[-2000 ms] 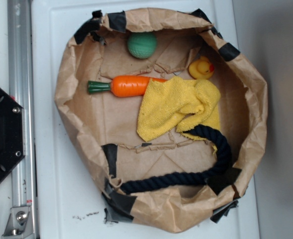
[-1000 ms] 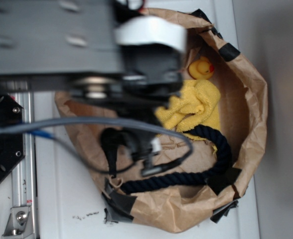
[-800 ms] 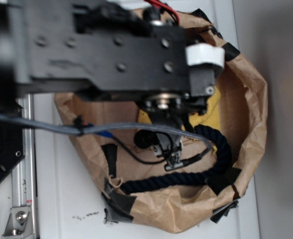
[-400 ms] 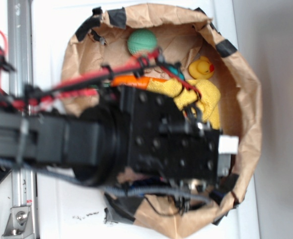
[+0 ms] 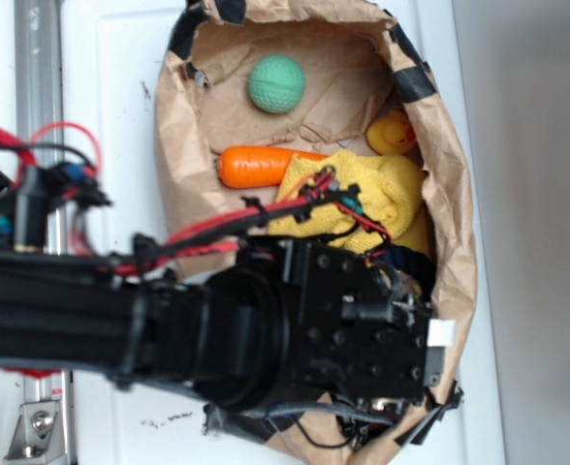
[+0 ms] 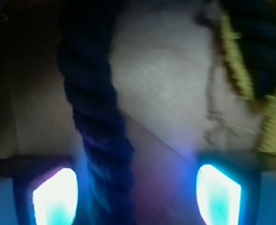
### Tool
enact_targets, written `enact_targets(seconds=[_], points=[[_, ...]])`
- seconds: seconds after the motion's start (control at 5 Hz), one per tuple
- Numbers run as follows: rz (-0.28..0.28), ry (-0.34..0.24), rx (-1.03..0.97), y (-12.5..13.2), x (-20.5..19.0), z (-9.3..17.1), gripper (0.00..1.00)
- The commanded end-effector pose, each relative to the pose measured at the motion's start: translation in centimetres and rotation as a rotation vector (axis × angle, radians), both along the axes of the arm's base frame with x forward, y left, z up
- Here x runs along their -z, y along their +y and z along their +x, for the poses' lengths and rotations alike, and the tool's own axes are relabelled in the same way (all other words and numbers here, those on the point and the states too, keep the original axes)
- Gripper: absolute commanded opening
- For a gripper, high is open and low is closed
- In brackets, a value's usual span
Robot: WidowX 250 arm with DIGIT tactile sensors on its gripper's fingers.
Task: Grab the blue rope.
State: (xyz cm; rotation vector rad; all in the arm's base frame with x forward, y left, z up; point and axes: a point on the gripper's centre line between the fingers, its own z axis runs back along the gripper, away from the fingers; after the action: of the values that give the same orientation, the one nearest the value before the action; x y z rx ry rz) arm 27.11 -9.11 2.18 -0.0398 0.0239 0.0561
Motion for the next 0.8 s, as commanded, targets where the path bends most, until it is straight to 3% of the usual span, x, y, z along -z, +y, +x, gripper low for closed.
enact_targets(seconds=[0.0,0.2,0.4,0.6], points=[[-0.023,-0.038,0.029,0.4,1.0,-1.3,0.0],[-0.044,-0.106,0.01,2.6,-1.2,-1.0,0.0],[-0.026,-0.147,-0.012,3.9,-2.7,-0.6,0.0],[0.038,-0.164,0.003,5.3,-6.9,-0.7,0.0]])
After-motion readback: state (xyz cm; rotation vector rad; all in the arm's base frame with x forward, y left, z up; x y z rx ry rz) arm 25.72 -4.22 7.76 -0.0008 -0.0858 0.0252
